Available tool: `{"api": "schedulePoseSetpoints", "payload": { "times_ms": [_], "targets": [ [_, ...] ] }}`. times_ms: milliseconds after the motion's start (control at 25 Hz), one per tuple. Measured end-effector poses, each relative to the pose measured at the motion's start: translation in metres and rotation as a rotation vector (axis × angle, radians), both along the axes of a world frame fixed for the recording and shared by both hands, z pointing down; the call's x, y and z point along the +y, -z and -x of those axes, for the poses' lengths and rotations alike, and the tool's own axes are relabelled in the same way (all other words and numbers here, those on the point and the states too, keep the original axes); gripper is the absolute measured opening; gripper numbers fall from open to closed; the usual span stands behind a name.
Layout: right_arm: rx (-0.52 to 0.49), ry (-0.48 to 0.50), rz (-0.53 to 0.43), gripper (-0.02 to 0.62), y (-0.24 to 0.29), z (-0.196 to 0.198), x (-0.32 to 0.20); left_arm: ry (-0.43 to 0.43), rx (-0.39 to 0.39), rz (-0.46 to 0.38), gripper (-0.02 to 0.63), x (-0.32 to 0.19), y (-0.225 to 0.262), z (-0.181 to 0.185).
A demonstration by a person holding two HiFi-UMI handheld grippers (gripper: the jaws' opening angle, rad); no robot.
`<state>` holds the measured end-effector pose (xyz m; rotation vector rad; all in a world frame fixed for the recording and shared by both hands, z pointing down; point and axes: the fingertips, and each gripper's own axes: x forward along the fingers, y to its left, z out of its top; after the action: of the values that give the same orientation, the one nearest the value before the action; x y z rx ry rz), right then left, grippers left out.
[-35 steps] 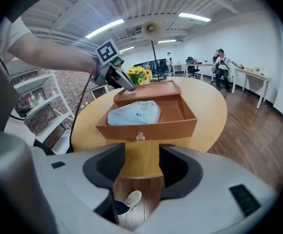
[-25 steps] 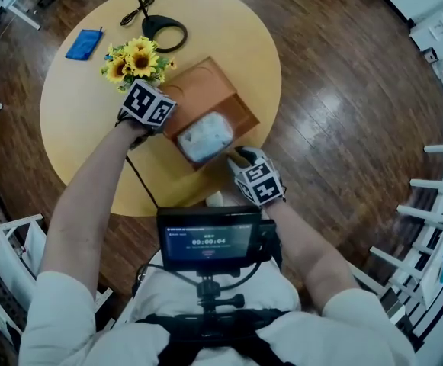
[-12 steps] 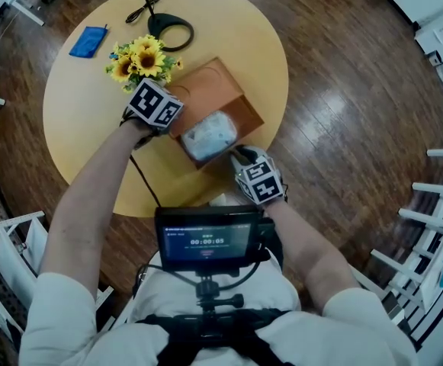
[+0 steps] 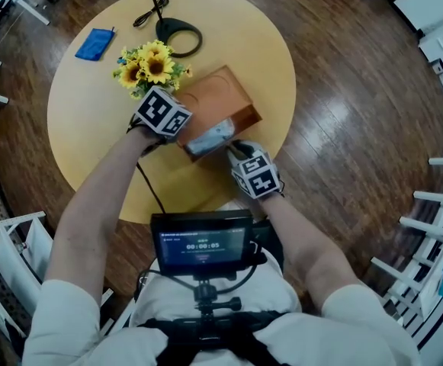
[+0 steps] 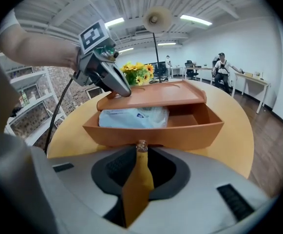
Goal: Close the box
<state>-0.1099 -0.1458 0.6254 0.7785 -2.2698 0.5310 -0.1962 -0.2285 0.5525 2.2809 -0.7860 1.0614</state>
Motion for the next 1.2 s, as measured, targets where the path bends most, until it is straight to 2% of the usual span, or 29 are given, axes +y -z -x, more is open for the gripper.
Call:
{"api": "schedulePoseSetpoints", "payload": {
  "times_ms": [480, 1200],
  "targets": [
    [0.012, 0.039, -0.003, 0.075, 0.002, 0.038, -0.041, -0.011, 0.020, -0.003, 0.000, 0.001, 0.000, 0.001],
    [0.061, 0.075, 0.006, 0.080, 0.001, 0.035, -0.046, -0.015, 0.015, 0.000, 0.000, -0.003, -0.001, 0.000]
  ]
}}
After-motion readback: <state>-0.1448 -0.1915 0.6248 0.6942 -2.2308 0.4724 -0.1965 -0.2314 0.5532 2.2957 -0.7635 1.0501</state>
